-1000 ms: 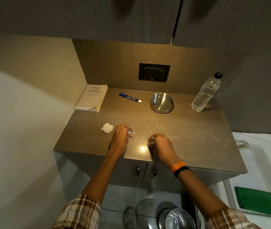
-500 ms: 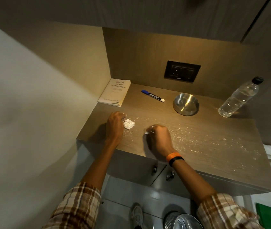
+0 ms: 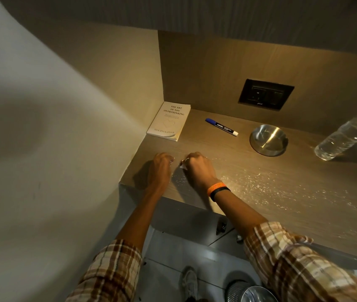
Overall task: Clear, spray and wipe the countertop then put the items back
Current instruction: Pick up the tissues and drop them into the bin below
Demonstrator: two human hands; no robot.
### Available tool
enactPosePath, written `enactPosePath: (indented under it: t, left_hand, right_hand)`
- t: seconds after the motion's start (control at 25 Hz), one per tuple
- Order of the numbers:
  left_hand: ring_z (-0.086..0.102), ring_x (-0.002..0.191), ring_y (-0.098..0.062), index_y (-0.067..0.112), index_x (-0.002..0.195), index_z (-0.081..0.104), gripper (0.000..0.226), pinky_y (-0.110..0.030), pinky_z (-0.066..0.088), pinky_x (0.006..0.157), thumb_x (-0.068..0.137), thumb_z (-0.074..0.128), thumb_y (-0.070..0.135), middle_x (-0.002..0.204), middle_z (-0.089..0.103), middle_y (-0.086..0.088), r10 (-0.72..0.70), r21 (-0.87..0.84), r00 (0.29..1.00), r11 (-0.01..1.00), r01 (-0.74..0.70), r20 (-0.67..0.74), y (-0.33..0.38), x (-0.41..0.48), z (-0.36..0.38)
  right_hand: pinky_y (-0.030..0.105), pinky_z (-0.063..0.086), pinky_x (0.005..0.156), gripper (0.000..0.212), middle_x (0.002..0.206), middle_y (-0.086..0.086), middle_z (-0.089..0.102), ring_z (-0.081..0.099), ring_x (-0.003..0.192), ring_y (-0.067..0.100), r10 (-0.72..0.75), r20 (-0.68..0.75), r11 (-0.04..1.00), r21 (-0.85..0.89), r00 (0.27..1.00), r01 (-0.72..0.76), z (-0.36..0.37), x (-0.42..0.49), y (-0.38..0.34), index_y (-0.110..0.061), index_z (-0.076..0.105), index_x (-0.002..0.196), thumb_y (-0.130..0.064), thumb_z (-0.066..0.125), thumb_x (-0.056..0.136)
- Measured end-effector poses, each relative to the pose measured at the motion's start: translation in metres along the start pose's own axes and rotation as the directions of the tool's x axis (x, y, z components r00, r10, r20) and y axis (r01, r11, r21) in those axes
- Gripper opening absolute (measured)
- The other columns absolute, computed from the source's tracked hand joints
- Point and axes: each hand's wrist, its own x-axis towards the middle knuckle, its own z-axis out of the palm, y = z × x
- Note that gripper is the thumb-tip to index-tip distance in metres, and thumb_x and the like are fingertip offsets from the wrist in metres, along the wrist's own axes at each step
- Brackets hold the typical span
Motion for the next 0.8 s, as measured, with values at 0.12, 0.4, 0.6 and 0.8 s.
enactPosePath:
  t: [0.12, 0.4, 0.6, 0.8]
  left_hand:
    - [0.06, 0.116, -0.025, 0.005, 0.117, 0.068, 0.025, -0.03, 0.052, 0.099, 0.094, 0.06, 0.004, 0.126, 0.065, -0.015, 0.041, -0.016, 0.998, 0.999, -0.042, -0.048, 0.009, -0.008, -0.003]
    - [0.068, 0.093, -0.02, 0.007, 0.099, 0.076, 0.026, -0.016, 0.047, 0.081, 0.078, 0.075, -0.008, 0.098, 0.075, -0.009, 0.299, -0.192, 0.947, 0.929, -0.316, -0.116, 0.083, -0.094, 0.025]
    - [0.065, 0.087, -0.01, 0.011, 0.09, 0.076, 0.021, -0.004, 0.042, 0.083, 0.079, 0.073, -0.006, 0.092, 0.075, -0.004, 0.376, -0.388, 0.924, 0.864, -0.321, 0.074, 0.132, -0.212, 0.106]
    - [0.067, 0.083, -0.016, 0.008, 0.088, 0.075, 0.008, -0.02, 0.051, 0.075, 0.085, 0.07, 0.003, 0.092, 0.075, -0.007, 0.297, -0.333, 0.816, 0.933, -0.137, 0.496, 0.131, -0.324, 0.255]
  right_hand:
    - [0.037, 0.056, 0.083, 0.017, 0.107, 0.009, 0.069, 0.064, 0.098, 0.025, 0.042, -0.094, 0.998, 0.057, 0.995, -0.037, -0.004, -0.015, 0.004, -0.012, 0.073, 0.106, -0.012, 0.06, 0.096]
    - [0.037, 0.057, 0.081, 0.016, 0.104, 0.009, 0.075, 0.069, 0.095, 0.025, 0.31, -0.285, 0.883, 0.441, 0.907, -0.163, -0.024, -0.148, 0.05, -0.006, 0.077, 0.103, -0.007, 0.065, 0.092]
    - [0.032, 0.057, 0.084, 0.016, 0.101, 0.005, 0.076, 0.069, 0.095, 0.02, 0.579, -0.192, 0.735, 0.543, 0.792, -0.405, 0.012, -0.306, 0.081, -0.01, 0.078, 0.102, -0.007, 0.074, 0.087]
    - [0.019, 0.042, 0.067, 0.012, 0.089, 0.016, 0.077, 0.072, 0.083, 0.032, 0.806, 0.106, 0.494, 0.422, 0.583, -0.76, 0.126, -0.446, 0.137, -0.002, 0.077, 0.088, -0.011, 0.069, 0.089]
